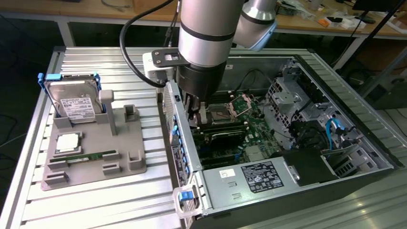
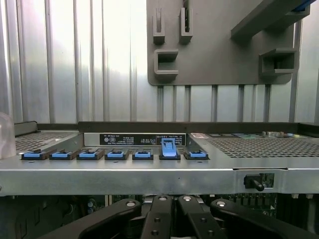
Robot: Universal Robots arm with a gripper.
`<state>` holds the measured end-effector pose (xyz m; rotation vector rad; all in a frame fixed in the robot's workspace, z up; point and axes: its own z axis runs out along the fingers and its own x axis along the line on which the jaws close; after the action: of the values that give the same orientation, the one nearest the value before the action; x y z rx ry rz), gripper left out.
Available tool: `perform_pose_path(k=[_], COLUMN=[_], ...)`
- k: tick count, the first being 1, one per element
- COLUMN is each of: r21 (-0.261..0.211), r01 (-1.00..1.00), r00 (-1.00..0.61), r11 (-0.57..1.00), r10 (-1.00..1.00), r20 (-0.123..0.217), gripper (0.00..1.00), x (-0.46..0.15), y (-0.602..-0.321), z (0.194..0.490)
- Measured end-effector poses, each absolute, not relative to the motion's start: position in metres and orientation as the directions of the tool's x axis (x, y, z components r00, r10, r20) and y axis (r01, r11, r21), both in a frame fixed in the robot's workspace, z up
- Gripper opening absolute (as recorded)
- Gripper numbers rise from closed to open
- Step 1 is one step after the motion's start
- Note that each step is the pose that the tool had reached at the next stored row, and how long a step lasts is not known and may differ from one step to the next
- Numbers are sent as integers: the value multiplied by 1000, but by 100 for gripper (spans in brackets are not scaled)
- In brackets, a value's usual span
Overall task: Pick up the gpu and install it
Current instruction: 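Press down on the gpu until it lock into place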
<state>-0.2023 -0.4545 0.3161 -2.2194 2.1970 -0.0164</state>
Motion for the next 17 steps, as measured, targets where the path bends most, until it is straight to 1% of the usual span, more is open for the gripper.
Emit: perform_pose_path(k=[12, 17], r21=[-20, -22], r01=[-1000, -1000], r00=[10, 10], r11=[-10, -9], r10=[-1000, -1000], r20=[-24, -27], gripper=[11, 11], x=[-203, -202], y=[-455, -454], z=[307, 311])
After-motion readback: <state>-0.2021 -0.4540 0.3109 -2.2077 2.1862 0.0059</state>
